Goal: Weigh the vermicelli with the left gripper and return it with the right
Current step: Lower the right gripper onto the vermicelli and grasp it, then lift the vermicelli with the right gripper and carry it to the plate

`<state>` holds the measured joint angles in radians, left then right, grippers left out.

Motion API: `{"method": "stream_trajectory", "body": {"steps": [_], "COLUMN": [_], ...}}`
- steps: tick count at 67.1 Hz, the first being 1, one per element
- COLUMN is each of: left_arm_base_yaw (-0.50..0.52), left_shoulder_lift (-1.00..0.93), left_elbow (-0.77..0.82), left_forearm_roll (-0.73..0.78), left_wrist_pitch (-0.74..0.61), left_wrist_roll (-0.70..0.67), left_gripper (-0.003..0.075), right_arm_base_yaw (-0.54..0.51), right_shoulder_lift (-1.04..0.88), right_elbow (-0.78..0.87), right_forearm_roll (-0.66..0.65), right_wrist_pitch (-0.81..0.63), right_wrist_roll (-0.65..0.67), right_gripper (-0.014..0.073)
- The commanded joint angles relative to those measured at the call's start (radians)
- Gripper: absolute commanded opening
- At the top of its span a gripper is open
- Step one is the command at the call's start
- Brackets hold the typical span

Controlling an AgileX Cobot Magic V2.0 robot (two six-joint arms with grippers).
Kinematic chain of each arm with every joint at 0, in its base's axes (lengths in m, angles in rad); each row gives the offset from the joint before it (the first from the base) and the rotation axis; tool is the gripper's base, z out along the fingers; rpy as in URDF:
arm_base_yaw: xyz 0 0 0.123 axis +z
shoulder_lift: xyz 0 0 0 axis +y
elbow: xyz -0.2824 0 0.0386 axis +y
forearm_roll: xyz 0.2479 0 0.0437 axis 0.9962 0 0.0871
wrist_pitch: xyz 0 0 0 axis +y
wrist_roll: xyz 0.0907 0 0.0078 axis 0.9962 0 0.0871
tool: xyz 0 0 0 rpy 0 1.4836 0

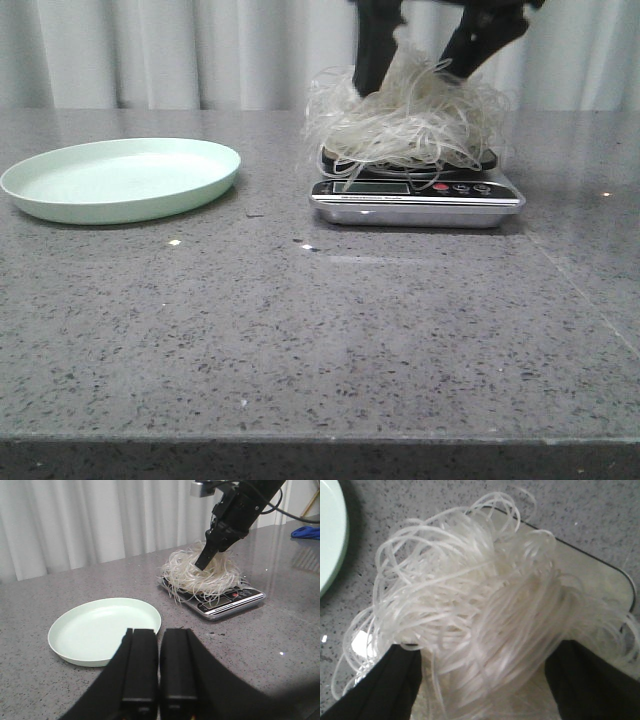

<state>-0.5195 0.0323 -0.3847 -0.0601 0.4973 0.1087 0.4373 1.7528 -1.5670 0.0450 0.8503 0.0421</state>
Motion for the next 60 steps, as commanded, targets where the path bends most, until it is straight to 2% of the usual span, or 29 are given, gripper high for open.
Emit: {"method": "stream_trajectory", "body": {"steps": [1, 5, 9, 10, 13, 14, 15, 16, 22, 45, 60], "left_arm_base_yaw": [-0.002, -0.002, -0.002, -0.002, -0.002, -0.002, -0.002, -0.002, -0.002, -0.002, -0.002], "left_shoulder_lift": [0.013, 0.013, 0.013, 0.013, 0.013, 0.013, 0.013, 0.013, 0.013, 0.013, 0.013], "left_elbow": [-0.026, -0.026, -0.026, -0.026, -0.026, -0.026, -0.026, -0.026, -0.026, -0.026, -0.026], "left_forearm_roll": [-0.011, -0.011, -0.011, -0.011, -0.011, -0.011, -0.011, -0.011, -0.011, -0.011, -0.011], "left_wrist_pitch": [-0.078, -0.078, -0.078, -0.078, -0.078, -0.078, -0.078, -0.078, -0.078, -0.078, -0.078], "left_wrist_roll": [-0.003, -0.003, -0.003, -0.003, -0.003, -0.003, -0.003, -0.003, -0.003, -0.003, -0.003], "left_gripper": [0.0128, 0.0128, 0.0128, 0.0128, 0.0128, 0.0128, 0.0128, 0.0128, 0.0128, 0.0128, 0.0128], "right_arm_base_yaw": [0.000, 0.000, 0.000, 0.000, 0.000, 0.000, 0.000, 0.000, 0.000, 0.013, 0.143], "right_shoulder_lift": [0.014, 0.037, 0.056, 0.061, 0.065, 0.068, 0.068, 0.068, 0.065, 0.034, 0.066], "right_elbow": [-0.053, -0.060, -0.068, -0.072, -0.076, -0.079, -0.080, -0.084, -0.129, -0.524, -0.666], "right_forearm_roll": [-0.002, -0.002, -0.002, -0.002, -0.002, -0.002, -0.002, -0.002, -0.002, 0.043, 0.071], "right_wrist_pitch": [0.030, 0.050, 0.078, 0.088, 0.100, 0.110, 0.110, 0.117, 0.153, 0.326, 0.284], "right_wrist_roll": [-0.009, -0.009, -0.009, -0.009, -0.009, -0.009, -0.009, -0.009, -0.009, -0.009, -0.025], "right_gripper": [0.0607, 0.0580, 0.0478, 0.0407, 0.0303, 0.0217, 0.0196, 0.0120, 0.0183, 0.0179, 0.0179]}}
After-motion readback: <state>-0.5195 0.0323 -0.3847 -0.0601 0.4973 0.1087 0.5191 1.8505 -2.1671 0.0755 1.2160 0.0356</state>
